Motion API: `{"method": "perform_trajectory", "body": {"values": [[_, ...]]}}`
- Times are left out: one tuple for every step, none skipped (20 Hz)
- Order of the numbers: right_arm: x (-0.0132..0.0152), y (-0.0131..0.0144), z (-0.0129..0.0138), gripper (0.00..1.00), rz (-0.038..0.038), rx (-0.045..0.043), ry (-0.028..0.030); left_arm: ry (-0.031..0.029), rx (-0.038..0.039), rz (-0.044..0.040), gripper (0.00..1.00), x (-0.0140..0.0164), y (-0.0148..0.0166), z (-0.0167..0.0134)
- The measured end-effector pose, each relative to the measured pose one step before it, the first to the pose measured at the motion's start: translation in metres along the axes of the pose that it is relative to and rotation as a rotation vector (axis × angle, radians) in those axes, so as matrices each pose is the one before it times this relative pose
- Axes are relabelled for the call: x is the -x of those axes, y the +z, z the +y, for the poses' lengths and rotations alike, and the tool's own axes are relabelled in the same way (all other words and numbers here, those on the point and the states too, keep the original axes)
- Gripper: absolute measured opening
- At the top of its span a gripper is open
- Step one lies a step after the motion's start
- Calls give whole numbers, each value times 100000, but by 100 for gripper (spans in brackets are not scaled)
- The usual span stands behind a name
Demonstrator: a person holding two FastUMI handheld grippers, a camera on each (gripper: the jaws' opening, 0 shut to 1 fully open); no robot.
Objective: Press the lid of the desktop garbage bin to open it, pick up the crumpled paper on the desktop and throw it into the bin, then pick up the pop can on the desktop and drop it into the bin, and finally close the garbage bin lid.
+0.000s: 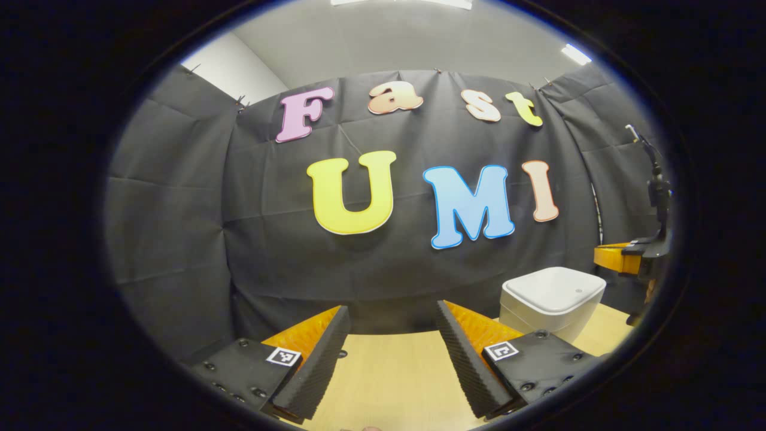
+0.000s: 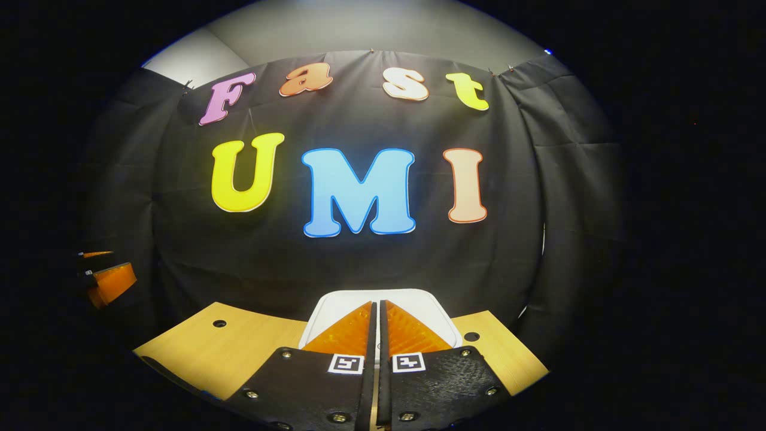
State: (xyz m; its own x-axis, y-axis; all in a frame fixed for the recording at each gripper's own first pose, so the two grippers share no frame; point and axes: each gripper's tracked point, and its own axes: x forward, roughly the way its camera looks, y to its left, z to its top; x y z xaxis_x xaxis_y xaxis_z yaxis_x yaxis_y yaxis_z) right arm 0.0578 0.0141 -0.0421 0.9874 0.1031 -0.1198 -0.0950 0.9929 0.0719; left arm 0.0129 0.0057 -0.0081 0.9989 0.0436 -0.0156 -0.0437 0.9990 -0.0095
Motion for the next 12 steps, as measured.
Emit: {"method": "perform_trajectory", "body": {"values": [[-680, -329, 57, 4, 1290, 58, 481, 46, 71, 208, 100, -25, 56, -82], [-720, -346, -41, 4, 1286, 82, 319, 132, -32, 143, 100, -22, 32, -46], [-631, -441, -17, 4, 1583, 162, 186, 171, -106, 181, 100, 128, -87, 40], [-634, -494, 1, 3, 1592, 374, 102, 276, -186, 212, 100, -22, -53, 25], [-434, -793, 108, 4, 2006, 690, 522, 374, -130, 74, 100, 108, 9, 104], [-468, -660, 39, 3, 1765, 1204, -47, 308, -42, 69, 100, 9, -5, 22], [-260, -630, -33, 4, 1806, 1341, 45, 369, 31, 198, 100, -125, -111, 189], [-332, -753, 150, 4, 2342, 1162, 633, 273, 172, 240, 100, -112, -152, 64], [-255, -824, 245, 4, 2010, 837, 855, 320, 232, 248, 100, 10, -61, 88], [-185, -619, 173, 4, 1810, 565, 606, 291, 217, 261, 100, -91, -75, 32], [43, -221, 17, 4, 262, 393, 182, 143, 198, 206, 100, 97, -51, 7], [-1, 207, -71, 4, -1876, 260, -739, 63, 88, 109, 84, -47, -23, -49]]}}
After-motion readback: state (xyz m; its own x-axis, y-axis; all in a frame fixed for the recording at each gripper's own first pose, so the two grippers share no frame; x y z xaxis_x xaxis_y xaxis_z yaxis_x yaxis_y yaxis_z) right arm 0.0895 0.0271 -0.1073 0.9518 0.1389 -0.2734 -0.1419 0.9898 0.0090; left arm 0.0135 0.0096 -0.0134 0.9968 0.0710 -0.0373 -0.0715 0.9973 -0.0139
